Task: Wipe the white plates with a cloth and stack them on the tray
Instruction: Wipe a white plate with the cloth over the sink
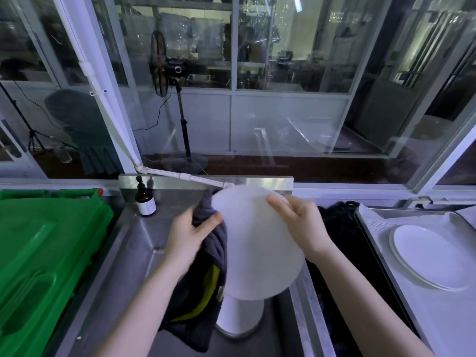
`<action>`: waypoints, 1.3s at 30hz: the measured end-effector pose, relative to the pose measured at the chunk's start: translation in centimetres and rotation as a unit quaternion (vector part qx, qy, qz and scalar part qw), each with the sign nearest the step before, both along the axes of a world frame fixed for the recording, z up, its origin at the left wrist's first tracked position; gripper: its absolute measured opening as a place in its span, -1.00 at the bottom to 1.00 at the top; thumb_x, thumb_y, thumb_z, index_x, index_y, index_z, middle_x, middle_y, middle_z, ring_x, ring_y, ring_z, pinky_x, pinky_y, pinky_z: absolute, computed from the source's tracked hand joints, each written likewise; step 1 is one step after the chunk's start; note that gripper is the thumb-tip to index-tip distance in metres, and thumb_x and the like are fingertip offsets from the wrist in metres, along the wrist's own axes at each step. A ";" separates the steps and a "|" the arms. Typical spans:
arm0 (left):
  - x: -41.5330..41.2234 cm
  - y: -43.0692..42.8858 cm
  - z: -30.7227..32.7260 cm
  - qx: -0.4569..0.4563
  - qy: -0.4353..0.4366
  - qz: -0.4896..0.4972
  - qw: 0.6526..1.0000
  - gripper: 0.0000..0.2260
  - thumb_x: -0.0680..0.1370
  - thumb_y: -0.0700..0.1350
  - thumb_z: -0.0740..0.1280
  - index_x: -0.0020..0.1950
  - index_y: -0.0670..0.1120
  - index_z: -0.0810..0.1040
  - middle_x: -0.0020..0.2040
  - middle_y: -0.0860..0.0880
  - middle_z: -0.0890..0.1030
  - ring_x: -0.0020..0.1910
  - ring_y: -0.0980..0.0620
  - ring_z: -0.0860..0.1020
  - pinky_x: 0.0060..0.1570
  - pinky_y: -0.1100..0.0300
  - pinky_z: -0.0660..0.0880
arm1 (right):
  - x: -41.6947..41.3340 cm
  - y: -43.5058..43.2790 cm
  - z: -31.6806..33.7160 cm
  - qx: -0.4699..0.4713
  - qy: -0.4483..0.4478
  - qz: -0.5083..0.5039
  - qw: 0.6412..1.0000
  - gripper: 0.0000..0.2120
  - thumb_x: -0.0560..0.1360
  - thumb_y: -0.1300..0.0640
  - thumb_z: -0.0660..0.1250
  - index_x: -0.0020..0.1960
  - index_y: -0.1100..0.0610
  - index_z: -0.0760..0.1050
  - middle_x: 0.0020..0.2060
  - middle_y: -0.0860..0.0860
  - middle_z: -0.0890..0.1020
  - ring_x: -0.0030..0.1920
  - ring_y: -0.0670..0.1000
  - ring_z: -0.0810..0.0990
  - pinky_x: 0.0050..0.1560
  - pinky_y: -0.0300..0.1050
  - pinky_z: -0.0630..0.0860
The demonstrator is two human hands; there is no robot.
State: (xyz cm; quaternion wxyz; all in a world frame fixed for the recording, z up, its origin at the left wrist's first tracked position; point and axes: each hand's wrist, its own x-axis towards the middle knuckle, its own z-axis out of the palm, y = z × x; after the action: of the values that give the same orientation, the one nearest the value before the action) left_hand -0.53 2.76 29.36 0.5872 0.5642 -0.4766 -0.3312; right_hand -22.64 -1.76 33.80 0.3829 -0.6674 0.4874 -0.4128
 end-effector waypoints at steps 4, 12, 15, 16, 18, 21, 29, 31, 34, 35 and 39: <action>-0.4 0.4 -1.3 0.068 0.071 0.056 0.994 -0.87 0.50 -0.17 0.47 -0.21 -0.06 0.57 -0.32 0.03 0.65 -0.30 0.06 0.60 -0.28 0.21 0.52 | -0.2 0.4 -1.0 0.026 -0.038 -0.052 0.998 -0.64 0.60 -0.10 0.31 -0.24 0.12 0.59 -0.42 -0.01 0.47 -0.39 -0.05 0.40 -0.33 -0.12 0.32; 0.3 -1.3 2.2 0.052 -0.234 -0.131 0.962 -0.66 0.22 0.21 0.53 -0.15 0.05 0.63 -0.20 0.12 0.69 -0.26 0.31 0.53 -0.19 0.35 0.44 | 1.1 0.2 0.4 -0.087 0.164 0.129 0.974 -0.49 0.59 -0.01 0.36 -0.34 0.23 0.21 -0.44 -0.02 0.22 -0.43 -0.11 0.17 -0.38 -0.17 0.12; 0.4 -1.4 1.7 0.014 -0.159 -0.063 0.985 -0.82 0.36 0.02 0.57 -0.15 0.05 0.61 -0.25 0.20 0.68 -0.29 0.33 0.56 -0.24 0.39 0.46 | 0.3 -0.1 0.2 -0.038 0.079 0.056 0.995 -0.47 0.57 -0.06 0.38 -0.30 0.34 0.32 -0.44 0.00 0.29 -0.41 -0.06 0.26 -0.35 -0.10 0.20; 0.1 -1.2 1.1 0.003 -0.080 -0.015 0.997 -0.87 0.43 -0.08 0.54 -0.16 0.04 0.59 -0.30 0.18 0.68 -0.32 0.29 0.57 -0.26 0.37 0.48 | 0.2 0.0 -0.1 -0.007 0.006 0.003 1.000 -0.50 0.57 -0.07 0.38 -0.29 0.32 0.39 -0.43 0.00 0.35 -0.38 -0.04 0.31 -0.32 -0.11 0.24; -1.6 -0.6 0.2 0.008 0.136 0.077 0.988 -0.91 0.51 -0.11 0.46 -0.15 0.01 0.57 -0.35 0.10 0.66 -0.39 0.19 0.59 -0.36 0.29 0.53 | 1.2 0.6 -1.1 0.035 -0.158 -0.129 0.978 -0.58 0.58 -0.07 0.36 -0.35 0.18 0.49 -0.43 -0.06 0.42 -0.35 -0.07 0.38 -0.29 -0.14 0.31; -4.1 -0.2 -0.9 0.041 0.252 0.197 0.947 -0.89 0.52 -0.01 0.45 -0.14 0.02 0.58 -0.31 0.13 0.65 -0.34 0.19 0.61 -0.24 0.24 0.55 | 4.0 2.3 -2.9 0.050 -0.273 -0.272 0.921 -0.57 0.60 -0.10 0.29 -0.43 -0.04 0.50 -0.51 -0.17 0.47 -0.47 -0.21 0.39 -0.44 -0.34 0.34; -0.9 -0.1 0.9 0.017 0.119 0.146 0.982 -0.88 0.49 -0.14 0.48 -0.20 -0.08 0.57 -0.31 0.05 0.63 -0.23 0.03 0.59 -0.14 0.17 0.50 | -1.0 -0.1 -0.8 0.049 -0.124 0.006 0.991 -0.66 0.39 -0.27 0.41 0.07 -0.13 0.65 -0.03 -0.07 0.73 0.00 -0.04 0.70 0.01 -0.04 0.59; -0.4 -0.4 1.9 0.000 -0.032 0.076 0.997 -0.86 0.45 -0.12 0.52 -0.22 0.00 0.58 -0.33 0.15 0.66 -0.27 0.21 0.59 -0.19 0.30 0.49 | -1.0 -1.3 1.4 0.010 -0.003 0.070 0.997 -0.62 0.41 -0.30 0.38 -0.02 -0.02 0.65 -0.15 -0.05 0.72 -0.10 -0.02 0.69 -0.06 -0.03 0.58; -0.4 -0.8 3.2 -0.004 -0.171 -0.023 0.985 -0.80 0.35 0.01 0.58 -0.22 0.02 0.59 -0.28 0.24 0.65 -0.31 0.33 0.55 -0.25 0.39 0.44 | -0.1 -1.9 2.5 -0.018 0.142 0.122 0.982 -0.50 0.50 -0.23 0.40 -0.42 0.02 0.30 -0.53 -0.14 0.35 -0.48 -0.12 0.31 -0.41 -0.24 0.23; -0.4 -0.9 3.6 0.003 -0.179 -0.038 0.983 -0.79 0.32 0.06 0.57 -0.20 0.03 0.60 -0.26 0.25 0.66 -0.29 0.33 0.55 -0.24 0.39 0.45 | 0.0 -1.9 2.5 -0.035 0.153 0.114 0.981 -0.45 0.53 -0.18 0.39 -0.44 0.00 0.18 -0.56 -0.15 0.24 -0.50 -0.13 0.22 -0.43 -0.26 0.14; -0.6 -0.7 2.7 -0.006 -0.106 -0.010 0.994 -0.85 0.40 -0.04 0.55 -0.20 0.06 0.58 -0.29 0.21 0.67 -0.28 0.27 0.59 -0.20 0.34 0.49 | -0.2 -1.3 1.2 -0.045 0.079 0.049 0.995 -0.41 0.55 -0.13 0.38 -0.44 0.06 0.12 -0.52 -0.13 0.18 -0.47 -0.10 0.15 -0.43 -0.19 0.10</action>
State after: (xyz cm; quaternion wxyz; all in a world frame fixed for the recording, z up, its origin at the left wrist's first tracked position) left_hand -1.11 2.07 32.11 0.5336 0.5875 -0.5438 -0.2726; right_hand -22.85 -3.05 34.96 0.3327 -0.7376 0.4639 -0.3606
